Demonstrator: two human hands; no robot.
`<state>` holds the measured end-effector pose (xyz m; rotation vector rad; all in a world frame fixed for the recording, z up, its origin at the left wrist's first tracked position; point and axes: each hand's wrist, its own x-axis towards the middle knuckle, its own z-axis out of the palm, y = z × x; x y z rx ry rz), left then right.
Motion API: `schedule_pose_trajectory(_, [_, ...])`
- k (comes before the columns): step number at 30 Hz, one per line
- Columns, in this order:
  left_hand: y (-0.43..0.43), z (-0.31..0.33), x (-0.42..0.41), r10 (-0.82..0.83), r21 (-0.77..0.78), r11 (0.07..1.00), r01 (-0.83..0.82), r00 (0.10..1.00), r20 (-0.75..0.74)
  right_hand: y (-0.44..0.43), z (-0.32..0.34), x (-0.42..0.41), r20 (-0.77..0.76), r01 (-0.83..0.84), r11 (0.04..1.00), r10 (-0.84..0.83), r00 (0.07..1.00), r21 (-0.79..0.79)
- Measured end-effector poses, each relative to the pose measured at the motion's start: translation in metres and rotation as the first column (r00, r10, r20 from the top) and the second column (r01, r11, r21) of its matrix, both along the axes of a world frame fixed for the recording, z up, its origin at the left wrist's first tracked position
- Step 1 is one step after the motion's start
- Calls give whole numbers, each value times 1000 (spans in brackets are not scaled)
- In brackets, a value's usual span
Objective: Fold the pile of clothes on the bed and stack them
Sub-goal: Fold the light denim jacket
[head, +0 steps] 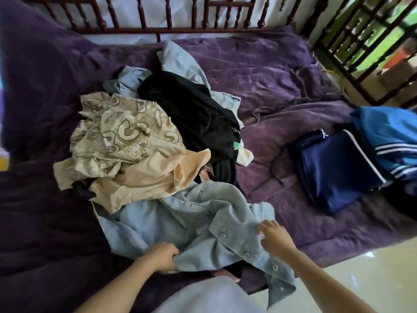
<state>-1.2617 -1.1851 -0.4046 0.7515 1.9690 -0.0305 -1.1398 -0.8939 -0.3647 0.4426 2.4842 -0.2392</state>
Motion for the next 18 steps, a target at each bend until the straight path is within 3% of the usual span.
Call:
schedule_pose_trajectory(4, [-23, -6, 12, 75, -41, 997, -71, 991, 107, -41, -14, -42, -30, 19, 1000, -19, 999, -19])
schedule_pose_trajectory(7, [-38, -7, 14, 241, 9, 969, -245, 960, 144, -70, -28, -59, 6, 106, 993, -106, 994, -57])
schedule_pose_trajectory(10, [-50, -3, 14, 385, 54, 917, -396, 912, 142, -74, -29, -68, -16, 105, 994, -105, 994, 9])
schedule_pose_trajectory(13, [-52, 5, 8, 422, 81, 900, -428, 903, 76, -59, -14, -72, -141, 90, 995, -83, 987, 48])
schedule_pose_trajectory(15, [-48, 11, 0, 440, 135, 888, -440, 897, 30, -41, 8, -74, -272, 157, 986, -165, 948, -49])
schedule_pose_trajectory(18, [-31, 31, -23, 489, 288, 837, -466, 872, -8, -15, 60, -81, -495, 110, 965, -219, 841, -240])
